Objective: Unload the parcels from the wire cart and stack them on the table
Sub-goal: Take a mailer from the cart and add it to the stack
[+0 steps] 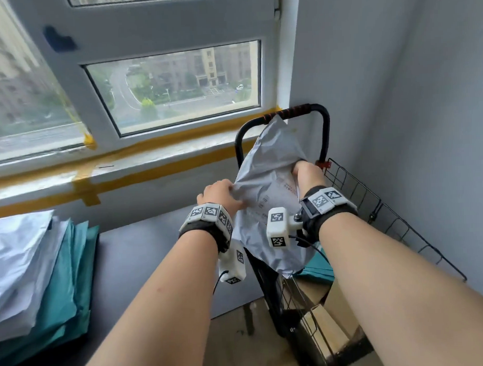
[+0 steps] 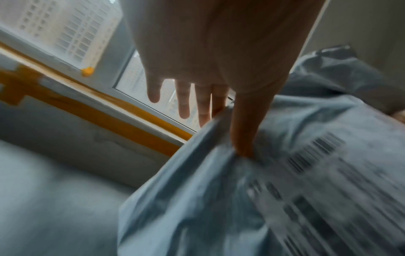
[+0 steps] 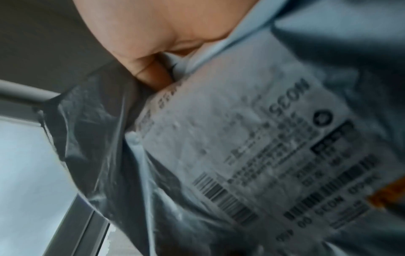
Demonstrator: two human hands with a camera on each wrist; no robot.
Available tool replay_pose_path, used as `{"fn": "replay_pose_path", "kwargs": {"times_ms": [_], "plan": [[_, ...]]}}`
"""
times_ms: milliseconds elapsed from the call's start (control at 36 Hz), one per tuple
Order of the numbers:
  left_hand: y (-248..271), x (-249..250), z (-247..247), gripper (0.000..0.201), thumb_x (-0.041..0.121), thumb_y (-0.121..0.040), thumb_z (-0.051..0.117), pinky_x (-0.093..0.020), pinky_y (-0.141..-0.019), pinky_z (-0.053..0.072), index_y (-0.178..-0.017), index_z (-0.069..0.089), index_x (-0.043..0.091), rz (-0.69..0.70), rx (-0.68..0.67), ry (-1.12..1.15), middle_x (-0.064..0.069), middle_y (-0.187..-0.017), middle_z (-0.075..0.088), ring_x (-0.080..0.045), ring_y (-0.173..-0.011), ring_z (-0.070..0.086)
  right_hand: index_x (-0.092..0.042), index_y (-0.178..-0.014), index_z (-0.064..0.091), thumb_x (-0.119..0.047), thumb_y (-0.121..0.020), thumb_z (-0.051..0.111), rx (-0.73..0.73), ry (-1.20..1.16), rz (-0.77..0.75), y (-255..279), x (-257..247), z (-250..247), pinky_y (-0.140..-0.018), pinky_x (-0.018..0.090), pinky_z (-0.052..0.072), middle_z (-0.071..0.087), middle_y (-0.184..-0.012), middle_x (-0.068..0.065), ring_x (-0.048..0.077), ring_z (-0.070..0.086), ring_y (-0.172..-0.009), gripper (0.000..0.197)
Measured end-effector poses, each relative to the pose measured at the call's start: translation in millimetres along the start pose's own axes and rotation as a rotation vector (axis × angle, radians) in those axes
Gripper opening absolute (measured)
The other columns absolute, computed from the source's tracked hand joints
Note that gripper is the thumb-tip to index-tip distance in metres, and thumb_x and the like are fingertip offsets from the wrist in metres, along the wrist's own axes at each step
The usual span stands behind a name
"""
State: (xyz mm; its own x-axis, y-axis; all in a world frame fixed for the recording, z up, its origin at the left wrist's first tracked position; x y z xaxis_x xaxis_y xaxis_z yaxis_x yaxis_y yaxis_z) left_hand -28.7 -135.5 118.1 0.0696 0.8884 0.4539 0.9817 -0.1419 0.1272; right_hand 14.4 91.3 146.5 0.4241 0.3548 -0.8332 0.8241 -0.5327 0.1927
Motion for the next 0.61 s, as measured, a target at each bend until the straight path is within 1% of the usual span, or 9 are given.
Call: {"fn": "replay_pose_path", "kwargs": {"times_ms": [83,139,194,250,278,361,417,528,611], "plan": [[4.6,-46.7,-5.6,0.031,0.040,-0.075,0.071,-0.040,-0.088,0.042,-0.083,0.044,0.027,-0.049,-0.037,0.099,0.006,-0.081,0.057,-0.026,-0.091,0.058,0.009,-0.123,0.054,-0.001,-0.098,0.039,0.005,-0.009,-0.007,17.5,-9.8,28.6,-0.099,0.034,0.036,0.054,-0.129,0.027,0.038,0.050,-0.121,0.032],[11.1,-76.7,-13.0,0.024,0.031,-0.075,0.065,-0.038,-0.080,0.043,-0.076,0.041,0.028,-0.065,-0.024,0.119,0.007,-0.075,0.056,-0.030,-0.089,0.059,0.006,-0.121,0.058,-0.003,-0.097,0.040,0.005,-0.026,-0.018,29.1,-18.1,51.1,-0.095,0.034,0.038,0.057,-0.126,0.025,0.037,0.053,-0.115,0.031],[19.9,-106.0,-28.2,0.016,0.028,-0.077,0.058,-0.035,-0.073,0.044,-0.078,0.042,0.029,-0.095,0.034,0.111,0.005,-0.077,0.059,-0.031,-0.087,0.058,0.001,-0.113,0.060,-0.008,-0.095,0.042,0.010,-0.073,-0.031,45.9,-26.7,75.2,-0.081,0.032,0.039,0.061,-0.115,0.021,0.033,0.055,-0.099,0.028],[30.2,-130.4,-48.1,0.012,0.023,-0.079,0.055,-0.034,-0.076,0.045,-0.086,0.046,0.030,-0.108,0.096,0.083,0.002,-0.087,0.065,-0.031,-0.089,0.059,-0.005,-0.108,0.056,-0.013,-0.092,0.044,0.071,-0.114,-0.016,62.4,-27.9,97.4,-0.072,0.030,0.035,0.059,-0.100,0.013,0.031,0.054,-0.089,0.021],[34.4,-141.3,-58.5,0.016,0.021,-0.081,0.054,-0.034,-0.080,0.044,-0.092,0.050,0.031,-0.111,0.123,0.065,0.000,-0.095,0.067,-0.031,-0.093,0.060,-0.007,-0.107,0.053,-0.014,-0.091,0.047,0.089,-0.101,-0.027,72.3,-32.9,108.5,-0.071,0.029,0.034,0.057,-0.098,0.010,0.030,0.055,-0.090,0.018],[46.1,-171.4,-91.3,0.029,0.016,-0.085,0.052,-0.034,-0.088,0.041,-0.112,0.055,0.028,-0.108,0.192,-0.013,-0.005,-0.109,0.066,-0.029,-0.106,0.058,-0.009,-0.118,0.048,-0.012,-0.087,0.056,0.157,-0.050,-0.111,96.9,-51.6,136.4,-0.078,0.029,0.039,0.053,-0.119,0.010,0.030,0.056,-0.105,0.032],[52.8,-186.6,-109.7,0.031,0.015,-0.087,0.050,-0.034,-0.089,0.040,-0.116,0.055,0.027,-0.085,0.223,-0.084,-0.005,-0.111,0.065,-0.028,-0.107,0.058,-0.010,-0.127,0.044,-0.011,-0.085,0.058,0.189,0.028,-0.194,112.7,-67.4,153.2,-0.088,0.031,0.042,0.046,-0.128,0.011,0.030,0.052,-0.113,0.044],[64.4,-208.2,-131.7,0.035,0.008,-0.087,0.049,-0.034,-0.093,0.035,-0.117,0.056,0.024,-0.010,0.257,-0.242,-0.003,-0.114,0.064,-0.026,-0.108,0.056,-0.016,-0.142,0.030,-0.010,-0.083,0.059,0.235,0.302,-0.458,152.6,-107.8,188.1,-0.105,0.038,0.037,0.037,-0.138,0.011,0.029,0.041,-0.125,0.066],[72.8,-217.2,-139.9,0.037,0.007,-0.085,0.050,-0.034,-0.097,0.032,-0.116,0.057,0.026,0.051,0.289,-0.339,0.000,-0.114,0.062,-0.023,-0.110,0.053,-0.024,-0.138,0.042,-0.016,-0.085,0.059,0.119,0.498,-0.655,178.1,-131.1,230.4,-0.104,0.037,0.034,0.044,-0.136,0.003,0.024,0.039,-0.125,0.057]]}}
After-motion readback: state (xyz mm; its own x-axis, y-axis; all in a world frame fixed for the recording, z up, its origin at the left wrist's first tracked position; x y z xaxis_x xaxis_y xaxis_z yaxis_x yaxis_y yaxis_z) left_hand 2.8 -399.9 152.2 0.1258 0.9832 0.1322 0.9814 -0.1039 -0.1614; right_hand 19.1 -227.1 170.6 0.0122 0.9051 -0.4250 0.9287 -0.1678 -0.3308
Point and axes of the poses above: each hand's wrist, its own y-axis away from the middle knuckle, its own z-axis out of the palm, x = y × z, the point moved 10 cm from there along -y, towards the middle knuckle
